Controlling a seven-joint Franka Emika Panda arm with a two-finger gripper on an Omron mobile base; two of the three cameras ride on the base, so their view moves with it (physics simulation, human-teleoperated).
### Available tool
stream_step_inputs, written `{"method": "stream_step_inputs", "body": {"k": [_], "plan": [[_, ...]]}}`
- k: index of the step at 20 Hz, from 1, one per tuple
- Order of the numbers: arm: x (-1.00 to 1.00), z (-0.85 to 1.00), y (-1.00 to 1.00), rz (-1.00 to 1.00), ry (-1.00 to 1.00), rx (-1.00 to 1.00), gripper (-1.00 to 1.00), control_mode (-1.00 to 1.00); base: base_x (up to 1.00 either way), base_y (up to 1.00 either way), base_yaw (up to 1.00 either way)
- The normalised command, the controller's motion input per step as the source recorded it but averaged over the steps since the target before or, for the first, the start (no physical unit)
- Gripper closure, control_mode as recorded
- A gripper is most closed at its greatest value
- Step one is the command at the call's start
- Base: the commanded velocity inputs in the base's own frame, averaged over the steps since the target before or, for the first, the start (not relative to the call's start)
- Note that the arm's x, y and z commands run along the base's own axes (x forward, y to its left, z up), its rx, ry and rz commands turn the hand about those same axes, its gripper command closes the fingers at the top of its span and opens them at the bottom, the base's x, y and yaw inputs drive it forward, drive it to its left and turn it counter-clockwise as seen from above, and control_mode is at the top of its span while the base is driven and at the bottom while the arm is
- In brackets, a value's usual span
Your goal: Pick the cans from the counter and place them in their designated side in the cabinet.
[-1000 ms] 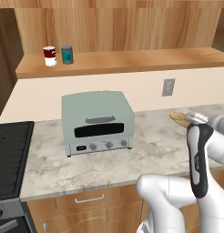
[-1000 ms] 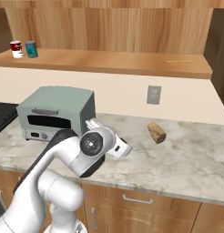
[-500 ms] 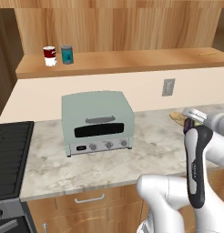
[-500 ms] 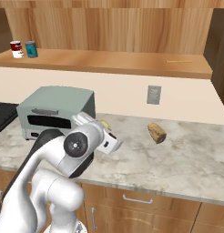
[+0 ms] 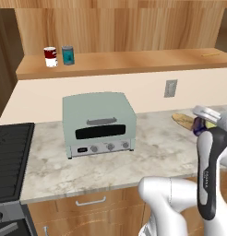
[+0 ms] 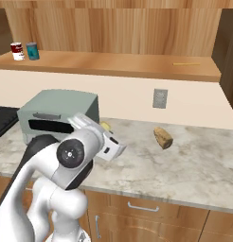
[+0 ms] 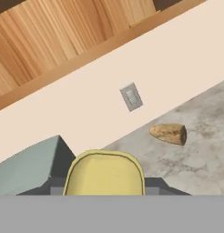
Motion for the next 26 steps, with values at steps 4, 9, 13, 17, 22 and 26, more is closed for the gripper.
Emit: {"method": "stream_step_inputs", "body": {"k": [4, 9, 13, 17, 22, 26], "plan": [[-0.34, 0.34, 0.0, 0.0, 0.0, 0.0, 1.0, -1.0, 0.0, 0.0, 0.0], [-0.42, 0.22, 0.0, 0.0, 0.0, 0.0, 1.0, -1.0, 0.0, 0.0, 0.0], [-0.44, 0.19, 0.01, 0.0, 0.0, 0.0, 1.0, -1.0, 0.0, 0.0, 0.0], [-0.32, 0.12, 0.13, 0.0, 0.0, 0.0, 1.0, -1.0, 0.0, 0.0, 0.0], [-0.19, 0.09, 0.25, 0.02, 0.0, 0.0, 1.0, -1.0, 0.0, 0.0, 0.0], [-0.11, 0.14, 0.29, 0.03, 0.0, 0.0, 1.0, -1.0, 0.0, 0.0, 0.0]]}}
